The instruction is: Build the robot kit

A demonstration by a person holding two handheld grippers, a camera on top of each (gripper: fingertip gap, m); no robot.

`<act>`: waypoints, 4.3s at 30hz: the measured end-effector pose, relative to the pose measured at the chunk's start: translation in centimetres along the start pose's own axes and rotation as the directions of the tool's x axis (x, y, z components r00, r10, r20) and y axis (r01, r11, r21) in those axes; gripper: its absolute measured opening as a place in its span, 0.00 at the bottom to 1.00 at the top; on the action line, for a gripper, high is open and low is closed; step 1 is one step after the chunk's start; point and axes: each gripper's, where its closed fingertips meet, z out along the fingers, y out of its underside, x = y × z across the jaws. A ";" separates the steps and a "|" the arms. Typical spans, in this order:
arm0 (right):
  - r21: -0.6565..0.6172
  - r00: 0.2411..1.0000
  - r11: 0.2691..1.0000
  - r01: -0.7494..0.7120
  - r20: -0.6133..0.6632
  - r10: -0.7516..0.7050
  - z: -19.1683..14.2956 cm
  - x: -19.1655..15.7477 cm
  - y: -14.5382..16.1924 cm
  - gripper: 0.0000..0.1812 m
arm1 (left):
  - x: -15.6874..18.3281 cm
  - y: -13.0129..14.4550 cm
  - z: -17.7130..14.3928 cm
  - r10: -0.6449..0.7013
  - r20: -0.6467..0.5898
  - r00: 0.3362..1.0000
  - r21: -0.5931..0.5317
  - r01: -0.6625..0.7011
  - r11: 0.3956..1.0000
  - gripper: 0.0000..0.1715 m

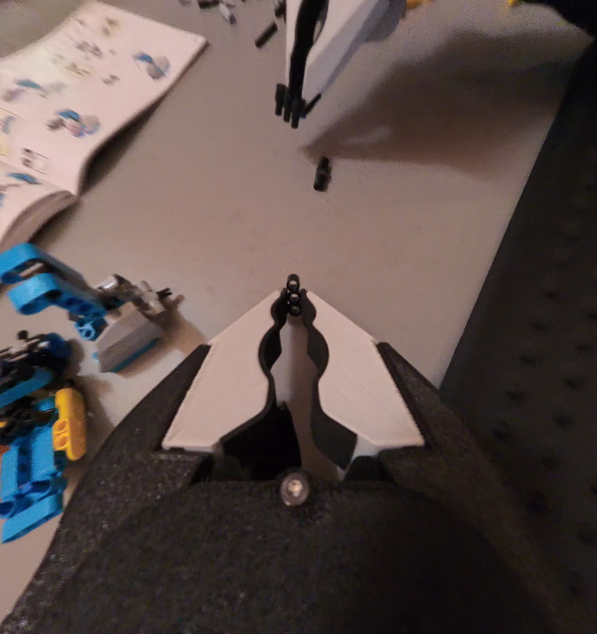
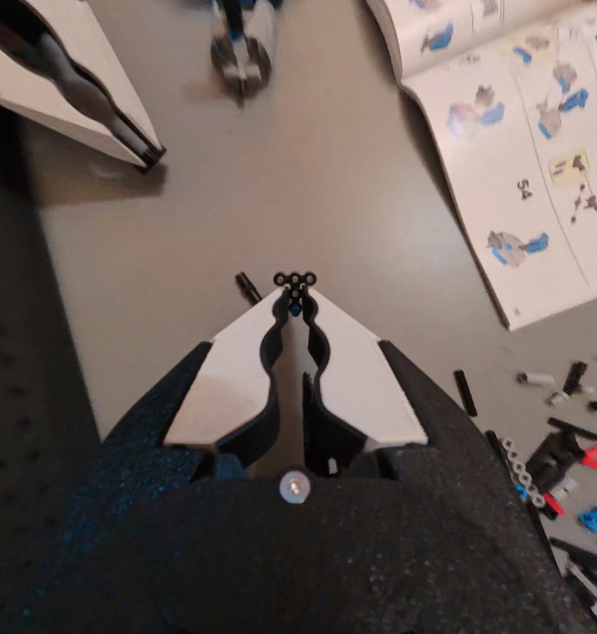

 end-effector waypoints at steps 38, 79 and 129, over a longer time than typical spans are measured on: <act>0.455 0.672 0.618 -0.641 0.722 0.165 -8.1 -4.5 -7.0 0.03 | 0.0 -15.3 -4.0 -0.370 -0.548 0.750 0.458 0.639 0.618 0.03; 0.552 0.910 0.763 -0.337 0.398 0.114 -8.2 -7.3 -7.9 0.25 | 0.1 -15.0 -5.8 -0.276 -0.787 0.552 0.475 0.828 0.299 0.03; 0.472 0.877 0.783 -0.405 0.443 0.187 -2.1 -7.6 -6.9 0.15 | 0.1 -7.9 0.1 0.482 0.592 0.646 -0.011 -0.592 0.806 0.02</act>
